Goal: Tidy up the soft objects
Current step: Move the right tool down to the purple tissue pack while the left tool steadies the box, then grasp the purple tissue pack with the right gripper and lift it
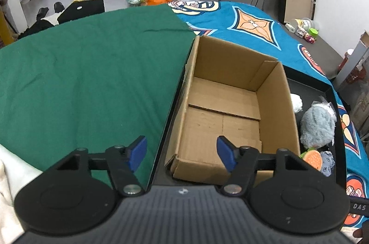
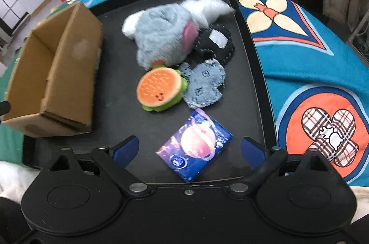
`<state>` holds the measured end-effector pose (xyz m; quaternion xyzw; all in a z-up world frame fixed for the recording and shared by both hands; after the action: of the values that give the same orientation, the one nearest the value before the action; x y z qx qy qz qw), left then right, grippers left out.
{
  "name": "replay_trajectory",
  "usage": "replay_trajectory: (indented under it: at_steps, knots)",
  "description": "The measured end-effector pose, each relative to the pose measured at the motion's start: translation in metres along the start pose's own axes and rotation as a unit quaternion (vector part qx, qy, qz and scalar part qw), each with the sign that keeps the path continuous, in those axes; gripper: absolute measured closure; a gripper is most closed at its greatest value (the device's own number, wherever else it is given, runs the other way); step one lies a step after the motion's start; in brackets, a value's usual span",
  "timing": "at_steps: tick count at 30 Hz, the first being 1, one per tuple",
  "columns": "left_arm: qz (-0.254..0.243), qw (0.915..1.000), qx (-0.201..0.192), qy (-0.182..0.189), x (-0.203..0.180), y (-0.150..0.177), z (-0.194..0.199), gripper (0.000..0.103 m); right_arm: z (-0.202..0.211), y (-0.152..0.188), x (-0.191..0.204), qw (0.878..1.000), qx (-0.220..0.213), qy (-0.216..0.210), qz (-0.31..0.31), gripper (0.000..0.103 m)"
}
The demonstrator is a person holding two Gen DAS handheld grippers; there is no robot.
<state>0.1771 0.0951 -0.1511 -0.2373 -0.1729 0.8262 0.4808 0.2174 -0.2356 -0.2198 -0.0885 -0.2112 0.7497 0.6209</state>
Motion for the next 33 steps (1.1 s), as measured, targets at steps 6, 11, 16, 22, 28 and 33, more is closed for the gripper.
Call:
replay_trajectory:
  at_steps: [6,11,16,22,28,33]
  knots:
    - [0.009,0.9999,0.013,0.005,0.004,0.000,-0.015,0.048,-0.023,0.001,-0.006,1.000,0.017,0.011,-0.020,0.008]
    - [0.009,0.9997,0.022,0.001,0.004,0.000,-0.025,0.049,-0.038,-0.003,-0.006,0.999,0.024,0.021,-0.022,0.008]
    - [0.006,0.9995,0.030,0.002,0.005,0.003,-0.034,0.073,-0.048,-0.005,-0.005,0.999,0.025,0.035,-0.015,0.008]
    - [-0.014,0.9996,0.021,-0.010,0.004,0.004,-0.031,0.092,-0.053,0.000,0.001,0.998,0.030,0.047,0.007,0.009]
    - [-0.023,0.9994,0.024,-0.008,0.006,0.008,-0.027,0.092,-0.054,0.006,-0.002,0.998,0.038,0.047,0.005,0.012]
    - [-0.030,0.9992,0.026,-0.004,0.007,0.016,-0.020,0.092,-0.051,0.012,0.002,0.998,0.037,0.048,0.018,0.025]
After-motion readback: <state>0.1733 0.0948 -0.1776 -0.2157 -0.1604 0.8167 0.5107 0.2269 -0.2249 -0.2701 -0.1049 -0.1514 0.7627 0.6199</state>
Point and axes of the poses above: each gripper's, at about its wrist camera, not at the fingertips, and z roughly against the way its jaws point, x to its left, y to its underside, the point moved 4 cm from there along -z, roughly the way its jaws point, and after that the axes turned 11 degrees about z, right-handed, at the moved point
